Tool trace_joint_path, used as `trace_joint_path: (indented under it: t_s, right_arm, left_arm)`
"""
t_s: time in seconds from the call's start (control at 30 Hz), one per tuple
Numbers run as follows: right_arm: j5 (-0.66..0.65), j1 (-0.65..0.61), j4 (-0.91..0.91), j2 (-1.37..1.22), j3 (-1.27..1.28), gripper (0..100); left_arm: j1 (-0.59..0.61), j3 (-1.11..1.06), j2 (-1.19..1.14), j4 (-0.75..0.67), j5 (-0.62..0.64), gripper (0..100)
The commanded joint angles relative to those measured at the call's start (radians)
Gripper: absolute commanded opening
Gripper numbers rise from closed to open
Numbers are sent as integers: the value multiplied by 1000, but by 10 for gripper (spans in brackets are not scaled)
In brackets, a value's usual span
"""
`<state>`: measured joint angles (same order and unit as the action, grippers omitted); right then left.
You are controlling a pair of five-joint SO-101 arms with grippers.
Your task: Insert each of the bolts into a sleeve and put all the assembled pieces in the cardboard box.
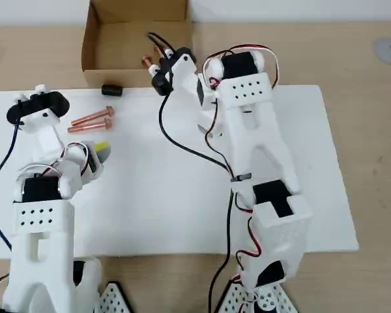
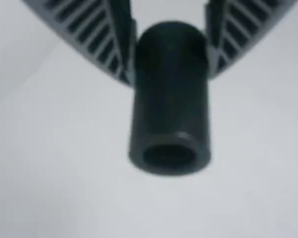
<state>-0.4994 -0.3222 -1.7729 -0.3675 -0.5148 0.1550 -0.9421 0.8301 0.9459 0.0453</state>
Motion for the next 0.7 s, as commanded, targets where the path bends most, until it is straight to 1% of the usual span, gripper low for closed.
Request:
trace_joint_path:
  t_s: [0.0, 0.1, 0.13, 0.23, 0.3, 0.37, 0.43, 0.5, 0.57, 0.63, 0.67]
  right_arm:
    - [12, 8, -9, 70, -8, 12]
    - [51, 8, -9, 71, -71, 12]
    - [68, 7, -12, 71, -110, 12]
    - [127, 4, -14, 71, -232, 12]
    - [172, 4, -14, 73, -320, 12]
    - [209, 4, -14, 97, -387, 12]
    - [224, -4, -14, 143, -426, 12]
    - [224, -22, -15, 208, -421, 12]
    - [224, -44, -15, 277, -377, 12]
    - [222, -62, -15, 351, -297, 12]
    - [222, -71, -15, 387, -243, 12]
  left_arm:
    - [14, 23, 18, -11, -3, 265]
    - [29, 23, 18, -12, 9, 265]
    - [48, 23, 18, -18, 34, 265]
    - [137, 48, 12, -20, 117, 266]
    - [186, 68, 10, -20, 132, 267]
    - [203, 83, 10, -20, 110, 267]
    - [207, 98, 8, -20, 48, 267]
    - [207, 109, 8, -20, -26, 267]
    - [203, 126, 7, -26, -68, 267]
    - [201, 130, 5, -58, -58, 267]
    - [201, 130, -4, -80, -23, 267]
